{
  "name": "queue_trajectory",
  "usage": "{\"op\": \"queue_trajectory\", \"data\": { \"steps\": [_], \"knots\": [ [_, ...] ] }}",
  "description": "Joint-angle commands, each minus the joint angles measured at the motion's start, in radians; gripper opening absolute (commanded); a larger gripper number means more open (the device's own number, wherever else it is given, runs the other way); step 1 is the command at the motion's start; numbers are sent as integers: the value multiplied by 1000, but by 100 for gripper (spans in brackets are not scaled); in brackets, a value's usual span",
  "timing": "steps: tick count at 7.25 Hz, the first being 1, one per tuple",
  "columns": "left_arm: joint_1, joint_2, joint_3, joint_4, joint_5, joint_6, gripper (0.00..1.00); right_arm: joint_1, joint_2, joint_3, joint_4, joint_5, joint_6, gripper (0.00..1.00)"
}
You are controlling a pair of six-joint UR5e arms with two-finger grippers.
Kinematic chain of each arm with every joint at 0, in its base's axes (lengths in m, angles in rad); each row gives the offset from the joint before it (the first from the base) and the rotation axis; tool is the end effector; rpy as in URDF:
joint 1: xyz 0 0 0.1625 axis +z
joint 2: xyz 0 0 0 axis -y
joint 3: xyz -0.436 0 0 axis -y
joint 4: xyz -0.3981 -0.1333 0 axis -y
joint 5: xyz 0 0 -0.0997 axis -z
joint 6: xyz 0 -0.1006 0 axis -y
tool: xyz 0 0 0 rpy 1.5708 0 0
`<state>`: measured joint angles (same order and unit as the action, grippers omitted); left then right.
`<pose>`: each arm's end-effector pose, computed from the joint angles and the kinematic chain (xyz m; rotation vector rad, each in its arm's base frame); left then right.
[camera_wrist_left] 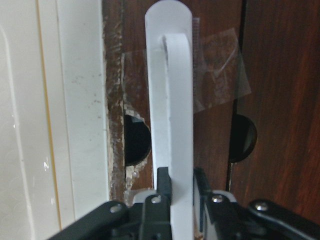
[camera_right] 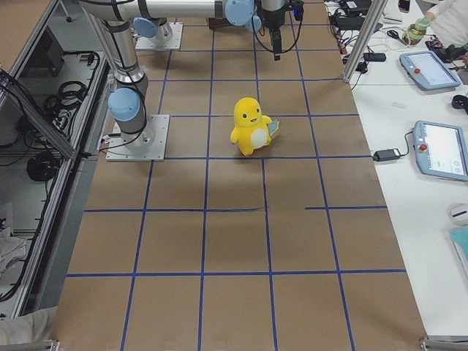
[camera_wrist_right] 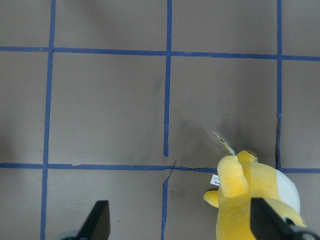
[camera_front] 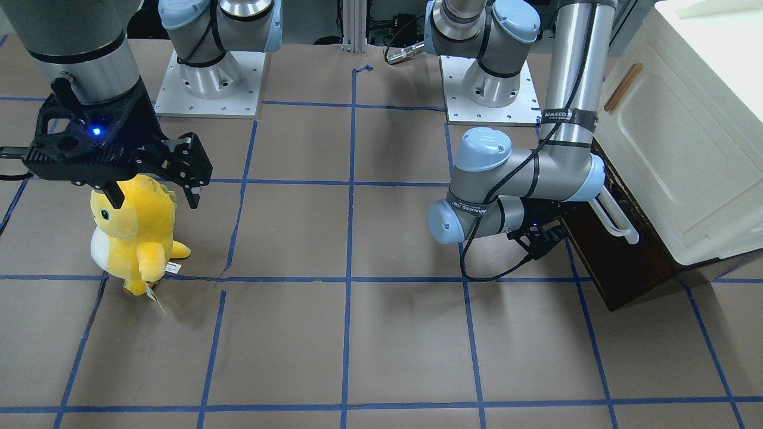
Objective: Pull drawer sideways
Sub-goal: 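Pull the handle with the left gripper, sliding the drawer outward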
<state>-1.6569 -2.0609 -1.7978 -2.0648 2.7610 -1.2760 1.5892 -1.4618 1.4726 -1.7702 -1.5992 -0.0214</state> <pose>-0.0832 -0.5001 0.1791 -0.2660 1.6840 0.1724 0.1408 -0.5598 0.5115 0.0575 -3.0987 0.2931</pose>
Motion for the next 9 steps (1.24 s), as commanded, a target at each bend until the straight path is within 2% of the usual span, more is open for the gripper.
{"op": "queue_trajectory", "data": {
  "steps": [1,9],
  "knots": [
    [-3,-7,0,0,2,-3,16,0,0,0,0,1,0,100],
    [-37,-4,-2,-8,5,-2,16,0,0,0,0,-1,0,100]
  ]
}}
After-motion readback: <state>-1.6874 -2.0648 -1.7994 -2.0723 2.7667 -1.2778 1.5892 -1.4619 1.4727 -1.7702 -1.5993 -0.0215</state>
